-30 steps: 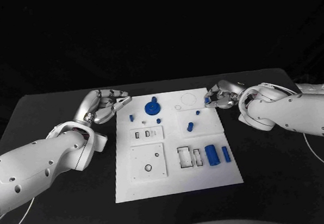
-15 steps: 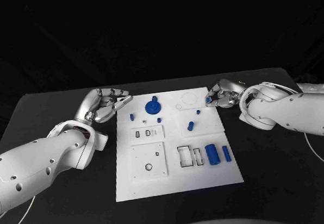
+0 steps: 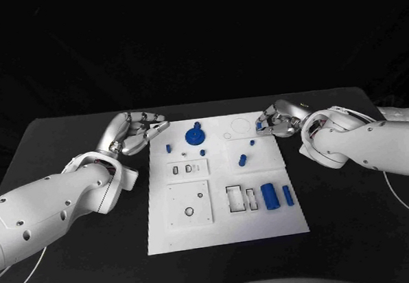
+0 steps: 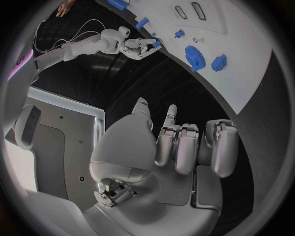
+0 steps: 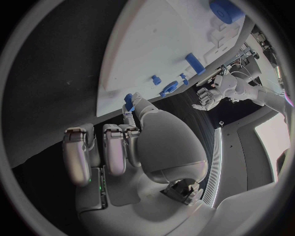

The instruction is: Assemble the parts on the task board

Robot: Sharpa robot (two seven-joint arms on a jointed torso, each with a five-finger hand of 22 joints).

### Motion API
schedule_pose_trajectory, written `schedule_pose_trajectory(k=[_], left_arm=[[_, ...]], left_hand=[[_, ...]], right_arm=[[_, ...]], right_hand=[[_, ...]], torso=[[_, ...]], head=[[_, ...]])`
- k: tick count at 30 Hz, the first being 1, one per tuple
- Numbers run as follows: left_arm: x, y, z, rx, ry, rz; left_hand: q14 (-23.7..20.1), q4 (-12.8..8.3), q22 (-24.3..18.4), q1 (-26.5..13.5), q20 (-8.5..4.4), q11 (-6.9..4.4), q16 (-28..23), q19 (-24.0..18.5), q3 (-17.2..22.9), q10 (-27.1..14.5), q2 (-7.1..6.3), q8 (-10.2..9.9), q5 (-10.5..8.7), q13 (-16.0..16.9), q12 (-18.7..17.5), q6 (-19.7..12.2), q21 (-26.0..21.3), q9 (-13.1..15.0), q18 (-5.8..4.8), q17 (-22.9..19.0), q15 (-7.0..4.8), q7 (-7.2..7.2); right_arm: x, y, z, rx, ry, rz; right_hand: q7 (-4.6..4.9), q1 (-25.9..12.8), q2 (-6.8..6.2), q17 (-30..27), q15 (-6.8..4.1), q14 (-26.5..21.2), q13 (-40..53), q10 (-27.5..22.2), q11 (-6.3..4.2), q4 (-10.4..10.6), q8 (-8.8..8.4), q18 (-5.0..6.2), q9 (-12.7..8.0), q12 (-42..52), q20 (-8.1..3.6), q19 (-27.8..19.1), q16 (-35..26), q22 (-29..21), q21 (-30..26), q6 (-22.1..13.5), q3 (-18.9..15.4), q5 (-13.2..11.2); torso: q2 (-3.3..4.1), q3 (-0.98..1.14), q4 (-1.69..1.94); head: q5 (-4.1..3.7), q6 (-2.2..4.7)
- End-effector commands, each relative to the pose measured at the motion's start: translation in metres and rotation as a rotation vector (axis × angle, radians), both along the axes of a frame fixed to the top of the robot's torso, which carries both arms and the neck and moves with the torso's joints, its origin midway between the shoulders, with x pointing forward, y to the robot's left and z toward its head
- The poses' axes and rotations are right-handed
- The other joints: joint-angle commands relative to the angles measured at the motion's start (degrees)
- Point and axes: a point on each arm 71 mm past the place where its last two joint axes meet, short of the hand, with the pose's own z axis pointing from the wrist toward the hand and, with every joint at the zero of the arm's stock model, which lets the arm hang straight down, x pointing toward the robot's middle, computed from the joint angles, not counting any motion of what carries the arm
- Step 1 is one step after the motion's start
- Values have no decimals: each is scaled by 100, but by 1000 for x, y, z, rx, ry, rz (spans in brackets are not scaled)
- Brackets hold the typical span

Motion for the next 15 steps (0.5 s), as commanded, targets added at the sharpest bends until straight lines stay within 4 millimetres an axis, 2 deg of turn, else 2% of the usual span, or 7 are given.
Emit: schedule_pose_trajectory(k=[1,7,12,15], left_arm=[[0,-2,1,-1,-10,-14],[0,-2,1,-1,-10,-13],[0,-2,1,0,-9,-12],[0,-2,1,0,-11,-11]], left_hand=[[598,2,1184,-6,-40,-38,15,91,-29,606,56,-27,37,1510,15,14,-9,8,-20,1508,-51,4],[598,1,1180,6,-40,-38,15,83,-39,606,68,-34,40,1510,15,13,-12,7,-18,1508,-51,4],[598,1,1180,6,-40,-38,15,83,-39,606,68,-34,40,1510,15,13,-12,7,-18,1508,-51,4],[598,1,1180,6,-40,-38,15,84,-39,606,68,-35,40,1510,15,13,-12,7,-18,1508,-51,4]], right_arm=[[-2,12,10,80,-55,23],[-9,40,21,127,-74,93],[-14,58,23,142,-57,133],[-18,70,24,143,-34,160]], right_hand=[[-2,50,21,1507,-36,597,1495,601,-27,-19,7,-39,2,-30,-40,610,23,1506,26,67,8,66],[33,75,12,1507,-23,597,1495,601,-5,-34,8,-39,4,-30,-34,610,23,1506,26,108,5,100],[56,77,7,1507,-14,597,1495,601,10,-34,10,-39,5,-30,-28,610,23,1506,26,134,-2,106],[74,77,-3,1507,-2,597,1495,601,25,-35,14,-39,8,-30,-21,610,23,1506,26,163,-12,104]], torso=[[4,-1,4],[7,-2,4],[7,-6,7],[2,-9,5]], head=[[5,-9],[55,-18],[123,-45],[139,-57]])
